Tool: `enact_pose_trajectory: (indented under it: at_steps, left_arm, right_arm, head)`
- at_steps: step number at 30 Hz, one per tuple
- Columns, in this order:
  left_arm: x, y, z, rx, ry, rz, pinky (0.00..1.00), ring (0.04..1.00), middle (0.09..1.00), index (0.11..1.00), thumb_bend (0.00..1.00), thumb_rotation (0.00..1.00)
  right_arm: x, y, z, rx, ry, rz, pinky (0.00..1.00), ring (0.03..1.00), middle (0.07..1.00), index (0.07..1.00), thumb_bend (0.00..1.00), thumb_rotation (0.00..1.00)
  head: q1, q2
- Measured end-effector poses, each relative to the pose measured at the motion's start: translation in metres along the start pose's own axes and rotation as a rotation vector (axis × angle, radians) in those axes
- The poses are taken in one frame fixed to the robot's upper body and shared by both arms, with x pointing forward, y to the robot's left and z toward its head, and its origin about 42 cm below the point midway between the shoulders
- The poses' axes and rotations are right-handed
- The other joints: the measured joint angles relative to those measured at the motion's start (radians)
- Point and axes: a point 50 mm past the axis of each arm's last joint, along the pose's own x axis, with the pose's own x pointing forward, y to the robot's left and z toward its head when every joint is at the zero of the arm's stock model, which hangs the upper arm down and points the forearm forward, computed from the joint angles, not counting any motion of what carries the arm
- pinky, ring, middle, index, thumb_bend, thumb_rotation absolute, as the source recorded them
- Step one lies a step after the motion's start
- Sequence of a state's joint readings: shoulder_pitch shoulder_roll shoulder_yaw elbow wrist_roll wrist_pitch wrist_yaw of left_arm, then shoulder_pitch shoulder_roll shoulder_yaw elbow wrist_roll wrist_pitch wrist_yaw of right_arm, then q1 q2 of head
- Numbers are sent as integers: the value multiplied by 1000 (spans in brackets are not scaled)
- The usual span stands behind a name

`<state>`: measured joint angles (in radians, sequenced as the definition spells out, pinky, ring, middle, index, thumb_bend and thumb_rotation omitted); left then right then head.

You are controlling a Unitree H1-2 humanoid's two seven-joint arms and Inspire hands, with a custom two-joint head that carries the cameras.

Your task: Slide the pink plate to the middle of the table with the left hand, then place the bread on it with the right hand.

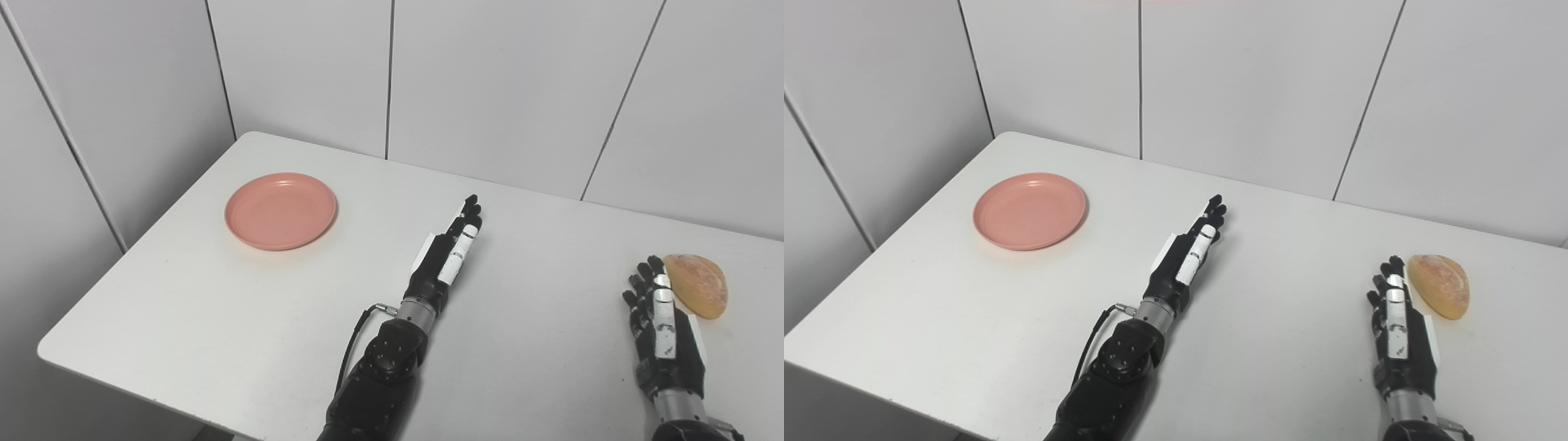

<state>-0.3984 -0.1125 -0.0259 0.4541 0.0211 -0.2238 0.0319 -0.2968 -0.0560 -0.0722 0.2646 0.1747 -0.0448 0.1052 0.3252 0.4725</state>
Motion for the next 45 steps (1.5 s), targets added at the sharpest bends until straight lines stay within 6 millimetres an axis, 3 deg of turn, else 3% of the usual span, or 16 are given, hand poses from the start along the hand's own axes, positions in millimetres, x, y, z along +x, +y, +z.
enact_pose_trajectory:
  at_steps: [11, 22, 29, 36, 45]
  left_arm:
    - [0, 48, 11, 51, -34, 115, 995, 973, 956, 944, 433, 1000]
    - [17, 87, 38, -14, -119, 257, 956, 917, 901, 890, 461, 1000]
    - [17, 117, 52, 5, -173, 342, 884, 889, 879, 868, 496, 1000]
    - [15, 151, 67, 12, -216, 462, 841, 844, 831, 823, 467, 1000]
    - [9, 176, 82, -9, -250, 569, 851, 828, 806, 800, 511, 1000]
  right_arm:
    - [1, 0, 1, -10, -14, -3, 1000, 1000, 1000, 1000, 642, 963]
    - [4, -1, 1, -23, -21, -3, 1000, 1000, 1000, 1000, 675, 953]
    - [6, -3, 2, -19, -28, 1, 1000, 1000, 1000, 1000, 672, 952]
    - [8, -5, 3, -17, -43, 10, 1000, 1000, 1000, 1000, 661, 939]
    - [7, -7, 4, -1, -46, 5, 1000, 1000, 1000, 1000, 639, 936]
  head:
    - [8, -15]
    - [26, -20]
    - [40, -18]
    - [52, -18]
    - [58, -21]
